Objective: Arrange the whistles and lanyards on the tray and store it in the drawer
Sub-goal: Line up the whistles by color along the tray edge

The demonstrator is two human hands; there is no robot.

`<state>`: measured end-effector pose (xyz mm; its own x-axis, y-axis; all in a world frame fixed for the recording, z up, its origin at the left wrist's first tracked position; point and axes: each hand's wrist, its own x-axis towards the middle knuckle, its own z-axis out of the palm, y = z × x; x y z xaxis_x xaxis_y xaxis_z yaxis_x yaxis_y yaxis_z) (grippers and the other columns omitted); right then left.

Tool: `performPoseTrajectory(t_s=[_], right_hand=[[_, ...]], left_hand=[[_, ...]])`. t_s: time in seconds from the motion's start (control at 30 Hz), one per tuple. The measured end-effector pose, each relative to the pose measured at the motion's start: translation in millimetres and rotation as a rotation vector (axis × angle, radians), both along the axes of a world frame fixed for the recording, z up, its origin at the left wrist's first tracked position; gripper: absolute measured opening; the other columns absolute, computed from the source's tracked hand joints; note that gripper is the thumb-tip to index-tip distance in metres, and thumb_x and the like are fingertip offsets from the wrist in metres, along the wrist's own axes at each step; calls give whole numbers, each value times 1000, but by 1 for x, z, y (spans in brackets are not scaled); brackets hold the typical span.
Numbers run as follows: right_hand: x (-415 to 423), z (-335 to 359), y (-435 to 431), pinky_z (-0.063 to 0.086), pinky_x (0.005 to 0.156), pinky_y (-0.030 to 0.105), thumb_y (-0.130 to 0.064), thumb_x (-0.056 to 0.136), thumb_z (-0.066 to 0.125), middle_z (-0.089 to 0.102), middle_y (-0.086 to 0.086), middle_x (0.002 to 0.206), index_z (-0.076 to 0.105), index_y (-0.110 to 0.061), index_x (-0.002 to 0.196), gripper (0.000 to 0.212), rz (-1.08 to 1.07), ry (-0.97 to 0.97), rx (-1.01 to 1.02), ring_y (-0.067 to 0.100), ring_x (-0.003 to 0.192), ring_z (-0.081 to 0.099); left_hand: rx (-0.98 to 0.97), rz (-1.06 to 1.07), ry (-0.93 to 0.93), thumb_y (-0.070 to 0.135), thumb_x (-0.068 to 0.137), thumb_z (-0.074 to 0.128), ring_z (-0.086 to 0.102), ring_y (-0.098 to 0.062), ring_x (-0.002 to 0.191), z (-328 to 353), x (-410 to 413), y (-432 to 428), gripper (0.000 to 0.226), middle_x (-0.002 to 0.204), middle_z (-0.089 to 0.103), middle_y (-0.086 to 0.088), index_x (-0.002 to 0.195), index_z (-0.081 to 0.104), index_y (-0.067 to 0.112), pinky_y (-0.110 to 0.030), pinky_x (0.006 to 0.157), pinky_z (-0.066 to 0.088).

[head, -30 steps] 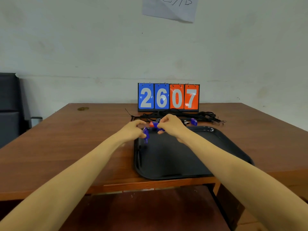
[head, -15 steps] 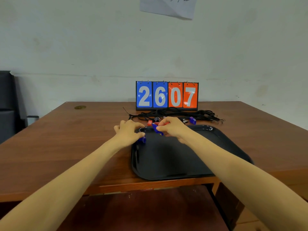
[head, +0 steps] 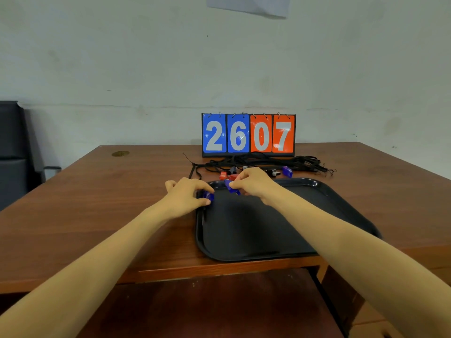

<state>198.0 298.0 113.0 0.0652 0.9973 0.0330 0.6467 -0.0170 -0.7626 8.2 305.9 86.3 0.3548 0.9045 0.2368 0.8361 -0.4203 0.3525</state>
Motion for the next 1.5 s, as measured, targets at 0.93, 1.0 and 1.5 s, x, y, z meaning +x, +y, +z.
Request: performPoseTrajectory(t_s=[0.93,1.0,1.5], right_hand=[[-16,-13,25,41,75,28,-28,84,67,59,13,116,54,-3,120,46,-60,-40,-170,24,104,55],[-17,-17,26,46,75,30,-35,83,66,62,13,108,59,-4,114,45,-67,-111,-156,23,98,57],[-12,-14,7,29,106,48,-35,88,60,52,5,135,44,-26,136,51,211,-623,82,26,128,42]], left_hand=[[81,153,38,47,83,59,39,-17,123,-2,9,-3,35,123,58,10,117,59,36,-37,87,21],[90,166,64,48,82,59,38,-18,122,-1,12,-2,35,122,58,9,115,59,37,-37,85,20],[72,171,67,51,83,56,38,-20,122,-2,11,-1,40,123,57,9,121,56,37,-39,89,22]])
